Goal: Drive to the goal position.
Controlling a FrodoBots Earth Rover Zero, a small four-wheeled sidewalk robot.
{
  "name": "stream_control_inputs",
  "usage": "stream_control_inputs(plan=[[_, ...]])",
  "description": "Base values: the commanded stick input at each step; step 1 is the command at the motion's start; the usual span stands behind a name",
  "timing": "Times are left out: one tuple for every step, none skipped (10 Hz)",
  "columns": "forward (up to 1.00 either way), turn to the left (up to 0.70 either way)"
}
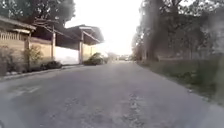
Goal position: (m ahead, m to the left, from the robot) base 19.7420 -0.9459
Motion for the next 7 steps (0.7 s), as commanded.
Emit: stream_control_inputs(plan=[[1.00,0.02],[1.00,0.02],[1.00,0.02],[1.00,0.02],[1.00,0.02],[1.00,0.02],[1.00,0.02]])
